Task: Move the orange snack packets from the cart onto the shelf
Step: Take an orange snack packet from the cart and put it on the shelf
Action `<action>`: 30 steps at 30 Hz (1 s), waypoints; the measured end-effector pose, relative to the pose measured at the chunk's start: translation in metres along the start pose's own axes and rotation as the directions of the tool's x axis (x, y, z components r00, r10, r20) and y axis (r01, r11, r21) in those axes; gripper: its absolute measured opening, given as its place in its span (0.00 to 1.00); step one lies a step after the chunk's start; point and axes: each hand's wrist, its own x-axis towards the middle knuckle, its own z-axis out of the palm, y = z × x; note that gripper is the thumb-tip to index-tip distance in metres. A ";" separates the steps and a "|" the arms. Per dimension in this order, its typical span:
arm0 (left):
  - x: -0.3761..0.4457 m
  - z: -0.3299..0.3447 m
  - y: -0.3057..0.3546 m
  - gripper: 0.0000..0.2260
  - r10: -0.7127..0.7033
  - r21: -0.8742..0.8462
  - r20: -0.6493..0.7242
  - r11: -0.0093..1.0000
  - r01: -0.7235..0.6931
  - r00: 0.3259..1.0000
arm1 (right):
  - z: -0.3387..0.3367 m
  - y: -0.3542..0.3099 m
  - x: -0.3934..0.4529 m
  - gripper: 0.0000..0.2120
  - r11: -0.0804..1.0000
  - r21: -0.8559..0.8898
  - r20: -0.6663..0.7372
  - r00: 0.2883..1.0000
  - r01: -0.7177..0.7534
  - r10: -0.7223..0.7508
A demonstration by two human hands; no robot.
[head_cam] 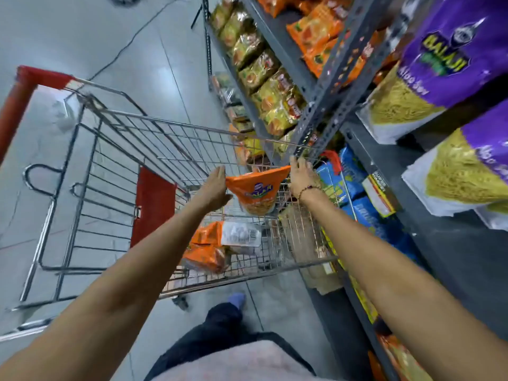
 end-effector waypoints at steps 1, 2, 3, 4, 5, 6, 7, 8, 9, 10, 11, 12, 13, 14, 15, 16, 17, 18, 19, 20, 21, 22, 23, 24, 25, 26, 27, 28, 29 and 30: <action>0.007 0.000 0.002 0.31 0.013 -0.008 -0.007 1.000 -0.013 1.000 | -0.001 0.002 0.006 0.29 0.999 0.007 0.013 0.999 0.043 -0.043; 0.012 0.000 0.003 0.26 0.018 -0.010 -0.016 1.000 -0.018 1.000 | -0.001 0.003 0.012 0.25 0.996 0.025 0.029 0.995 0.091 -0.092; 0.017 0.002 0.002 0.21 0.014 0.005 -0.032 1.000 -0.014 0.999 | -0.001 0.004 0.016 0.18 0.994 0.034 0.038 0.993 0.108 -0.109; 0.018 0.003 0.004 0.17 0.020 0.012 -0.054 1.000 -0.019 0.998 | -0.003 0.002 0.020 0.11 0.995 0.024 0.062 0.994 0.093 -0.094; 0.022 0.007 0.003 0.13 0.016 0.023 -0.085 1.000 -0.014 0.996 | -0.007 0.001 0.022 0.08 0.997 0.017 0.081 0.994 0.072 -0.073; 0.022 0.010 0.003 0.10 0.012 0.026 -0.119 1.000 -0.009 0.993 | -0.009 -0.001 0.023 0.09 0.998 0.017 0.089 0.994 0.054 -0.056; 0.024 0.013 0.003 0.08 0.018 0.024 -0.150 1.000 -0.015 0.988 | -0.008 0.000 0.024 0.10 0.999 0.011 0.097 0.994 0.046 -0.047; 0.024 0.012 0.005 0.08 0.020 0.025 -0.170 1.000 -0.016 0.985 | -0.011 0.000 0.022 0.09 0.999 0.020 0.079 0.996 0.044 -0.046; 0.025 0.012 0.006 0.08 0.026 0.003 -0.184 1.000 -0.026 0.983 | -0.009 0.006 0.018 0.09 0.998 0.055 0.070 0.997 0.030 -0.034; 0.025 0.008 0.009 0.09 0.026 -0.042 -0.211 0.998 -0.035 0.977 | -0.006 0.014 0.014 0.08 0.992 0.127 0.055 0.998 0.015 -0.022; 0.026 0.003 0.013 0.09 0.017 -0.101 -0.260 0.994 -0.044 0.966 | -0.003 0.021 0.009 0.07 0.978 0.208 0.066 0.998 -0.014 0.001; 0.024 -0.005 0.018 0.08 -0.002 -0.165 -0.308 0.985 -0.051 0.951 | -0.001 0.028 0.003 0.04 0.952 0.302 0.072 0.997 -0.058 0.038; 0.023 -0.013 0.023 0.06 -0.020 -0.229 -0.347 0.971 -0.064 0.938 | -0.004 0.034 -0.001 0.03 0.910 0.398 0.059 0.993 -0.117 0.102; 0.021 -0.022 0.028 0.05 -0.044 -0.319 -0.363 0.945 -0.079 0.931 | -0.012 0.037 -0.008 0.03 0.864 0.482 0.002 0.987 -0.144 0.163; 0.018 -0.031 0.033 0.03 -0.062 -0.430 -0.367 0.896 -0.110 0.928 | -0.028 0.040 -0.017 0.01 0.827 0.548 -0.086 0.975 -0.126 0.206; 0.013 -0.043 0.040 0.02 -0.070 -0.555 -0.346 0.819 -0.144 0.936 | -0.042 0.044 -0.027 0.02 0.789 0.607 -0.163 0.956 -0.096 0.242; 0.007 -0.053 0.048 0.02 -0.053 -0.660 -0.339 0.725 -0.197 0.939 | -0.058 0.047 -0.043 0.05 0.743 0.666 -0.204 0.940 -0.072 0.274; -0.002 -0.065 0.060 0.03 -0.022 -0.722 -0.352 0.642 -0.256 0.936 | -0.076 0.049 -0.061 0.06 0.696 0.717 -0.243 0.922 -0.037 0.300; -0.010 -0.075 0.073 0.05 0.016 -0.755 -0.374 0.576 -0.315 0.927 | -0.086 0.056 -0.078 0.06 0.642 0.767 -0.276 0.899 -0.007 0.339; -0.020 -0.086 0.090 0.08 0.050 -0.775 -0.394 0.519 -0.361 0.918 | -0.095 0.062 -0.093 0.04 0.585 0.811 -0.308 0.874 0.034 0.377; -0.029 -0.096 0.107 0.10 0.081 -0.788 -0.425 0.457 -0.412 0.902 | -0.103 0.069 -0.109 0.02 0.531 0.845 -0.334 0.845 0.071 0.419; -0.039 -0.106 0.126 0.11 0.113 -0.791 -0.457 0.401 -0.461 0.882 | -0.111 0.077 -0.124 0.03 0.479 0.871 -0.355 0.812 0.108 0.463; -0.046 -0.114 0.144 0.09 0.146 -0.789 -0.490 0.345 -0.509 0.859 | -0.120 0.085 -0.140 0.06 0.443 0.883 -0.388 0.770 0.153 0.507; -0.055 -0.122 0.163 0.07 0.178 -0.779 -0.514 0.312 -0.544 0.839 | -0.131 0.091 -0.158 0.09 0.422 0.886 -0.419 0.724 0.193 0.548; -0.060 -0.128 0.180 0.06 0.220 -0.763 -0.539 0.283 -0.582 0.813 | -0.142 0.097 -0.176 0.10 0.413 0.880 -0.452 0.675 0.233 0.582; -0.069 -0.134 0.199 0.08 0.270 -0.743 -0.557 0.260 -0.617 0.785 | -0.151 0.103 -0.195 0.10 0.408 0.873 -0.480 0.626 0.268 0.615; -0.076 -0.138 0.217 0.09 0.325 -0.735 -0.562 0.226 -0.639 0.761 | -0.157 0.111 -0.212 0.09 0.399 0.867 -0.496 0.577 0.297 0.649; -0.084 -0.141 0.237 0.11 0.375 -0.733 -0.557 0.197 -0.651 0.741 | -0.163 0.120 -0.229 0.08 0.394 0.863 -0.506 0.525 0.317 0.685; -0.090 -0.141 0.257 0.14 0.421 -0.731 -0.555 0.167 -0.662 0.718 | -0.168 0.129 -0.246 0.08 0.394 0.858 -0.511 0.476 0.329 0.716; -0.096 -0.139 0.278 0.16 0.459 -0.724 -0.554 0.148 -0.674 0.695 | -0.171 0.140 -0.263 0.08 0.404 0.855 -0.515 0.429 0.327 0.742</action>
